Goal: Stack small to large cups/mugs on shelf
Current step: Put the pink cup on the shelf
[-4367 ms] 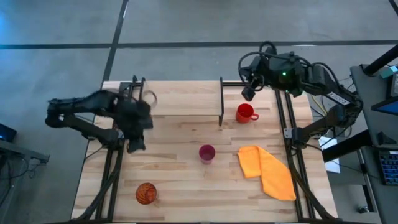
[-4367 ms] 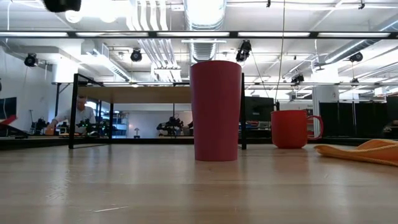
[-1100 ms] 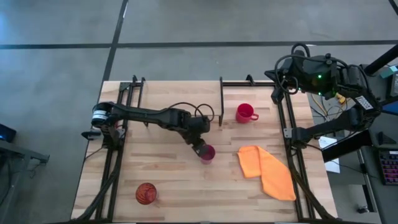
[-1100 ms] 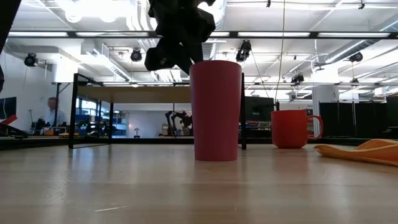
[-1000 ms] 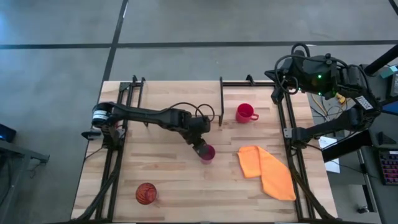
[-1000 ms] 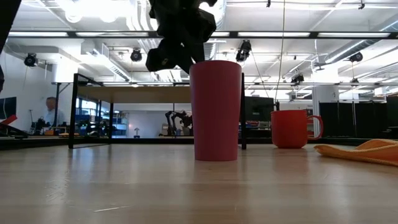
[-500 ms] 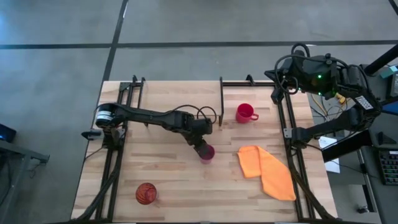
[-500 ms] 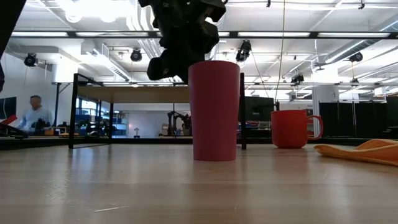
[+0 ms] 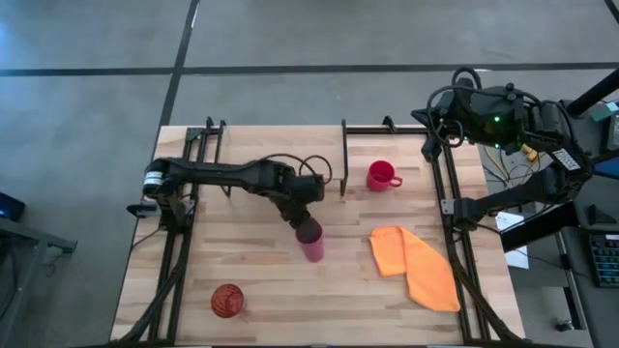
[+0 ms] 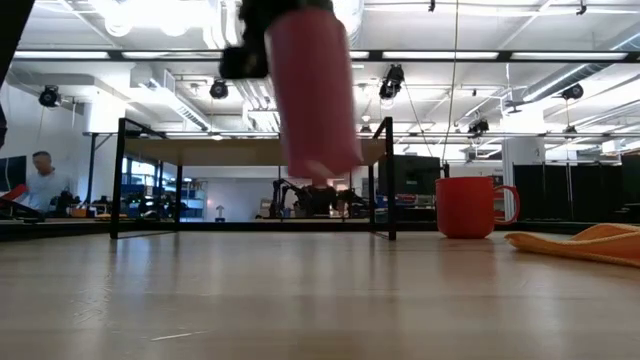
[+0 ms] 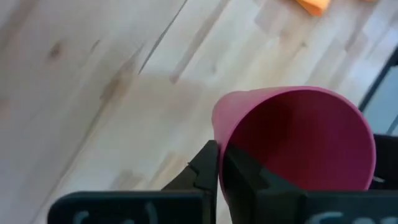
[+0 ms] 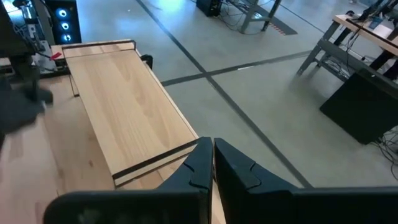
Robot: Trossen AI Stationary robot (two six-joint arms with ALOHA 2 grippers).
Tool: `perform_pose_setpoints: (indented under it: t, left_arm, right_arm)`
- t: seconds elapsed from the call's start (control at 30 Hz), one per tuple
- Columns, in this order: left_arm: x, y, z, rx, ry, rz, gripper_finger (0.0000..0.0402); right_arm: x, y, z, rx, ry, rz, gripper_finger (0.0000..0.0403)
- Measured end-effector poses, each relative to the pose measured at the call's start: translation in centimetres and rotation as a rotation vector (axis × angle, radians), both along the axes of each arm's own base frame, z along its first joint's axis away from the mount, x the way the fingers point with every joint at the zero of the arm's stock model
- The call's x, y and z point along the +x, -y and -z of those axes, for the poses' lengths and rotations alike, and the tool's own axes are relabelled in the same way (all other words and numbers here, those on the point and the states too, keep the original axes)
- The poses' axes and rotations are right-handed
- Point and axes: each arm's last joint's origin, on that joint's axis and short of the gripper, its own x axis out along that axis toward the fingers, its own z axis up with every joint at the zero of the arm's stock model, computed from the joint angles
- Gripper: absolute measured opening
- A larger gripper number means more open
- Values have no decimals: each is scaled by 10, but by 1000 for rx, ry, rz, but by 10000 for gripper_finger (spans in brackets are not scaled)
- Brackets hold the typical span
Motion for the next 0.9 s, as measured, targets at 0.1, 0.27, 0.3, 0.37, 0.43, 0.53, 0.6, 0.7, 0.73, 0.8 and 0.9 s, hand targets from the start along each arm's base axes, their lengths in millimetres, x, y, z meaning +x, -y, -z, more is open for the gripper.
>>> perform_pose_setpoints:
  t: [0.1,0.27,0.3,0.37,0.43,0.53,0.6,0.7,0.73,0.8,0.9]
  left_arm:
    - [-16,-2,-31,32,-57,14,1]
    - [-45,-17,-78,221,-101,-40,0]
    - [-50,-21,-87,251,-47,-54,0]
    - [-61,-32,-101,310,5,-117,0]
    - [-75,-44,-112,380,15,-191,0]
    - [-91,-62,-120,460,23,-287,0]
    - [-100,-74,-124,479,24,-338,0]
    - [-116,-91,-128,504,10,-377,0]
    - [-119,-96,-128,512,4,-385,0]
    - [-125,-105,-127,528,-20,-394,0]
    - [-132,-117,-126,542,-41,-400,0]
  right_arm:
    - [0,0,0,-1,-2,-1,9]
    - [0,0,0,-1,-2,-1,9]
    - [0,0,0,-1,-2,0,9]
    - [1,0,1,0,-6,-1,9]
    - [1,0,3,7,-11,4,9]
    - [3,0,7,22,-22,11,9]
    - [5,1,11,25,-40,12,9]
    - [8,1,17,29,-67,12,9]
    - [9,1,19,30,-73,12,9]
    - [10,2,20,29,-80,17,9]
    - [10,2,21,27,-80,20,9]
